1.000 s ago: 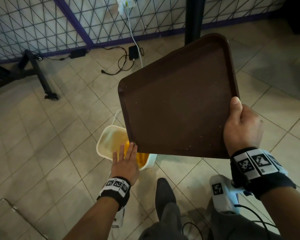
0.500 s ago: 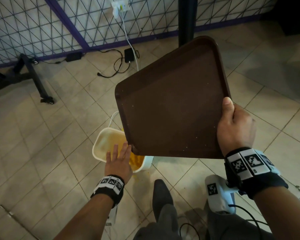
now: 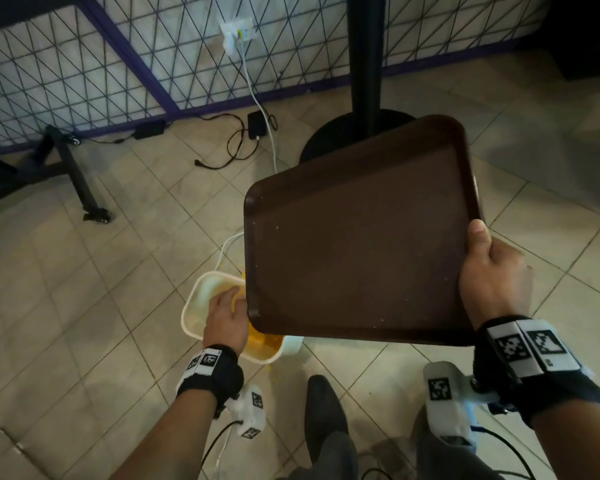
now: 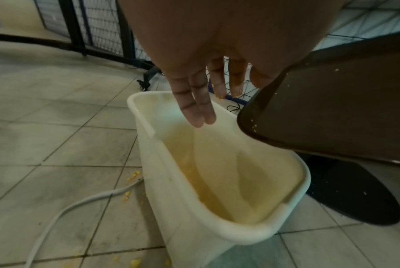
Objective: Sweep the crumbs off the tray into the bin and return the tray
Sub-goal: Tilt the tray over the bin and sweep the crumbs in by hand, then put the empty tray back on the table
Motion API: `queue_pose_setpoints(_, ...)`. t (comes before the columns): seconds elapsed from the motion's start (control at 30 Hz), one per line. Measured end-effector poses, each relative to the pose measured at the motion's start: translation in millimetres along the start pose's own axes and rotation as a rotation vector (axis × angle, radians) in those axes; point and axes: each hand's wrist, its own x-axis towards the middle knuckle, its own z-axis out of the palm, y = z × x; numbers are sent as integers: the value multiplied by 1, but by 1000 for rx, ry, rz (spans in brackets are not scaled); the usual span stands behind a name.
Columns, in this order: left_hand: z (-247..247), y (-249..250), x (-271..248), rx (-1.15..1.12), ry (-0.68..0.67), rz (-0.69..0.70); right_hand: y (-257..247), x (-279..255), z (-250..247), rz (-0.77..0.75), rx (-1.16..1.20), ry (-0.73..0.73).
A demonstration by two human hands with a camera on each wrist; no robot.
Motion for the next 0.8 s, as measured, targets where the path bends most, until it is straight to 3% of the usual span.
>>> queue_pose_setpoints(0.1, 5, 9, 8, -117, 46, -8, 10, 14, -5, 56, 29, -30)
queue_pose_setpoints(0.3, 3, 34, 9, -405, 29, -42, 32, 41, 1, 355, 82, -100)
queue_pose_setpoints(0.57, -33, 30, -33, -178, 58, -72, 35, 17, -17, 493, -68, -189)
queue_pose_setpoints(0.8, -118, 51, -121, 6, 62, -99, -19, -45, -99, 459, -186, -268)
